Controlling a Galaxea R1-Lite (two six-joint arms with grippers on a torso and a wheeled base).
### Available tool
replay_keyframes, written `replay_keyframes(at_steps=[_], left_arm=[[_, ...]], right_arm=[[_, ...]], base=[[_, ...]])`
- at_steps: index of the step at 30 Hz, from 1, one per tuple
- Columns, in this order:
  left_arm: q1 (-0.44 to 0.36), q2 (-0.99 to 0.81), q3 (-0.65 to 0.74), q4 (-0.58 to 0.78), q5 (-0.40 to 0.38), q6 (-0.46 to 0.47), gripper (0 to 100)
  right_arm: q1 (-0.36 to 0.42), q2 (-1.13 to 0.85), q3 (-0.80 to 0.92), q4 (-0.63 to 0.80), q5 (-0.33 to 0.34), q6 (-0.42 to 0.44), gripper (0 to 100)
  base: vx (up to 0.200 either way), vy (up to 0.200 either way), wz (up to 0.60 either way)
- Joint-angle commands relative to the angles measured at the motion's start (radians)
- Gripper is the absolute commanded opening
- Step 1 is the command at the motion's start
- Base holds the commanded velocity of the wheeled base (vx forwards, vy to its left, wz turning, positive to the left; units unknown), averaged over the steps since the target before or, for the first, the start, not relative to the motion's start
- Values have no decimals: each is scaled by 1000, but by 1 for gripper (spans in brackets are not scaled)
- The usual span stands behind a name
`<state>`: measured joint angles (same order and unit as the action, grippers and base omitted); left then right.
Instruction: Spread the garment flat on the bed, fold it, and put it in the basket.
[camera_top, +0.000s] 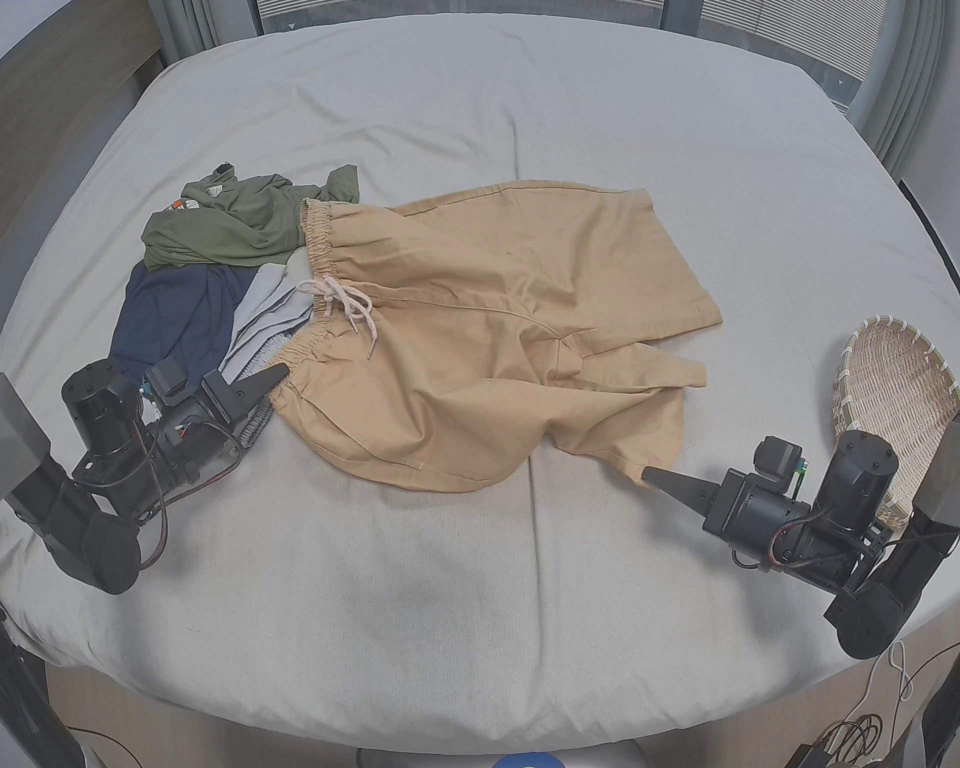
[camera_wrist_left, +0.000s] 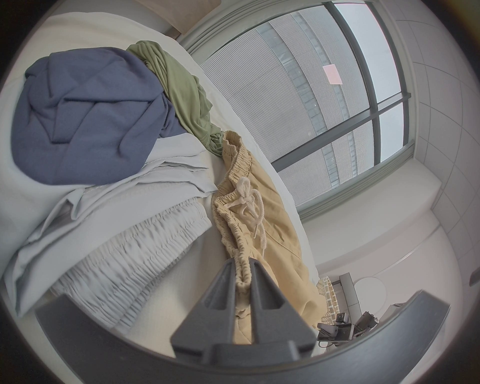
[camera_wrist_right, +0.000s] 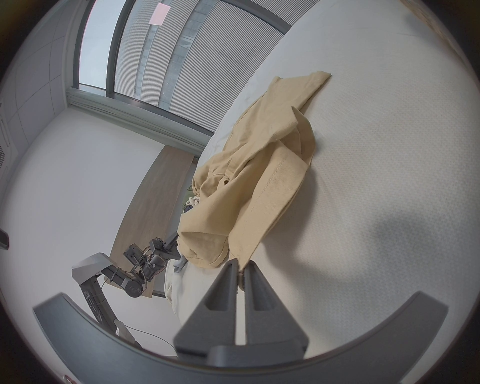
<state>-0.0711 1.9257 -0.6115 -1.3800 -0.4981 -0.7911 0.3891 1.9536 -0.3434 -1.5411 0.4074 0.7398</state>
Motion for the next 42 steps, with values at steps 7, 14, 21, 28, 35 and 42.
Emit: replay_keyframes(at_steps=[7,14,21,28,35,42], left_arm=[[1,-48,61,-16,7,0,0],[53,-76,133,-8,10,49,0],[71,-27,133,-14,19,59,0],[70,10,127,-16,29,59,0],[57,-1,154,-11,27,58,0],[42,-67,254,-14,15,59,0]], right_arm=[[-6,-2,38,1,4,1,0],[-49,-78,138,1,65,-3,0],[-96,-133,231,4,67,-11,0],[-168,-127,328,2,67,-62,0],[-196,-150,343,67,68,-74,0],[-182,-225,343,160,113,-77,0]], base=[[0,0,0],[0,0,0],[0,0,0],[0,0,0],[0,0,0],[0,0,0]])
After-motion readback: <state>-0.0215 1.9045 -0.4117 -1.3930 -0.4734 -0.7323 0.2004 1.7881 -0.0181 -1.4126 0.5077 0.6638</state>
